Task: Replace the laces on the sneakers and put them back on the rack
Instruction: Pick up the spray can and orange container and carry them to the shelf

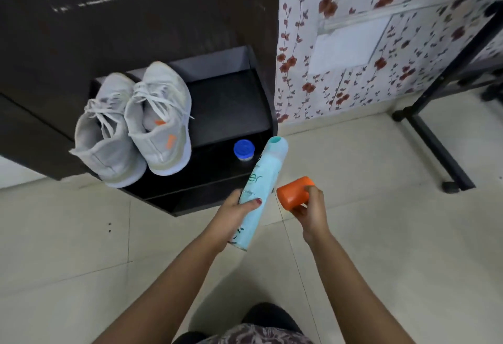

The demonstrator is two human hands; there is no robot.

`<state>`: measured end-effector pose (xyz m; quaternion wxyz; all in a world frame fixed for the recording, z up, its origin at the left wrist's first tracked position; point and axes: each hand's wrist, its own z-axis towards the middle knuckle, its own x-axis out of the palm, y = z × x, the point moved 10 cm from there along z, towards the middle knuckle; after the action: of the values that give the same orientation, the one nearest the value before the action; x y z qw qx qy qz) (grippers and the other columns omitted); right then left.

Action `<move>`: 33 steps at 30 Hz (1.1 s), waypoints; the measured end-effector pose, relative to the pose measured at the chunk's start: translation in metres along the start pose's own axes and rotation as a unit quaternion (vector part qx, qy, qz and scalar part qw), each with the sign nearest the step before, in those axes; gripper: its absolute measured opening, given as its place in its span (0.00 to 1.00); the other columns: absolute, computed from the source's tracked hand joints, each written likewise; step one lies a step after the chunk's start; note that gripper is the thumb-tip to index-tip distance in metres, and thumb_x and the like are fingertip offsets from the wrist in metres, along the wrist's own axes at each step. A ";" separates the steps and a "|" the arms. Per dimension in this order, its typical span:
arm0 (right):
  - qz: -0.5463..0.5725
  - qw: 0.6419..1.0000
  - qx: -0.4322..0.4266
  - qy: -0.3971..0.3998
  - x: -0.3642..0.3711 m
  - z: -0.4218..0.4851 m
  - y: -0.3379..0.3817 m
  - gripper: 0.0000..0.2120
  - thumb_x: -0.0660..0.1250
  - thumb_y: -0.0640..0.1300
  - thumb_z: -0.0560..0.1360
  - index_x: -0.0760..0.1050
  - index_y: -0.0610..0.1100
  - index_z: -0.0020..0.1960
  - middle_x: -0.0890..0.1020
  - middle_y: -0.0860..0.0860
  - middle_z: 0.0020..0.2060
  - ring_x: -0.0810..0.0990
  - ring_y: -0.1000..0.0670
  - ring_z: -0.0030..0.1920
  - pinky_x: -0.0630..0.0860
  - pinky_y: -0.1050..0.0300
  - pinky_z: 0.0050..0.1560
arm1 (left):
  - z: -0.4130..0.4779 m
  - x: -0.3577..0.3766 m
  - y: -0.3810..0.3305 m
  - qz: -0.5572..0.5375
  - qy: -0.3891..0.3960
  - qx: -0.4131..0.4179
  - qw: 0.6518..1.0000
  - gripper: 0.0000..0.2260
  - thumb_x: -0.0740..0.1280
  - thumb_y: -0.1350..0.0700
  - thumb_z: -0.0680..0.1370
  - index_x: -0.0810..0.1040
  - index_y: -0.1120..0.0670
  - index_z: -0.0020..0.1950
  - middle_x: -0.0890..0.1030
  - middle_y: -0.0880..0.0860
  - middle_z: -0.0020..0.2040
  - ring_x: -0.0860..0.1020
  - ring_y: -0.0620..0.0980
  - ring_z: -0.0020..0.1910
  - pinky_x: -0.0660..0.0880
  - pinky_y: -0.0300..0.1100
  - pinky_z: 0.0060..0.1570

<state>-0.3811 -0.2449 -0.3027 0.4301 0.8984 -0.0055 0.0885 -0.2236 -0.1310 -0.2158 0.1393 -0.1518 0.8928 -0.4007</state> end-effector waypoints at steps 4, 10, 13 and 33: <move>-0.029 0.999 -0.024 0.024 0.009 -0.005 0.046 0.15 0.57 0.48 0.79 0.65 0.46 0.64 0.72 0.47 0.58 0.76 0.45 0.57 0.77 0.56 0.43 | -0.018 -0.004 -0.023 -0.024 -0.014 0.039 0.999 0.07 0.67 0.53 0.78 0.74 0.47 0.55 0.81 0.49 0.53 0.80 0.47 0.49 0.75 0.41 0.46; -0.063 0.997 -0.042 0.010 0.020 -0.034 0.067 0.14 0.57 0.47 0.80 0.65 0.47 0.65 0.71 0.47 0.60 0.75 0.43 0.59 0.75 0.57 0.39 | -0.057 -0.017 -0.050 -0.051 0.008 0.103 0.993 0.10 0.67 0.54 0.77 0.75 0.48 0.58 0.80 0.46 0.50 0.79 0.42 0.44 0.73 0.32 0.37; -0.062 0.996 -0.066 -0.003 0.033 -0.046 0.072 0.15 0.57 0.46 0.80 0.66 0.45 0.66 0.71 0.46 0.61 0.74 0.44 0.59 0.75 0.58 0.39 | -0.067 -0.034 -0.057 -0.061 0.007 0.129 0.990 0.10 0.68 0.54 0.77 0.75 0.46 0.57 0.81 0.44 0.50 0.80 0.38 0.43 0.73 0.30 0.36; 0.160 0.987 -0.024 -0.019 0.133 -0.168 0.199 0.14 0.63 0.55 0.78 0.71 0.48 0.58 0.77 0.44 0.54 0.77 0.46 0.46 0.75 0.55 0.44 | -0.120 -0.119 -0.203 -0.106 0.008 0.192 0.976 0.11 0.68 0.53 0.77 0.75 0.49 0.58 0.82 0.50 0.50 0.81 0.49 0.46 0.76 0.37 0.38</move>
<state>-0.2936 -0.2317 -0.0241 0.4315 0.8771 -0.1595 0.1384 -0.1265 -0.1331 0.0304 0.1156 -0.2125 0.7793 -0.5781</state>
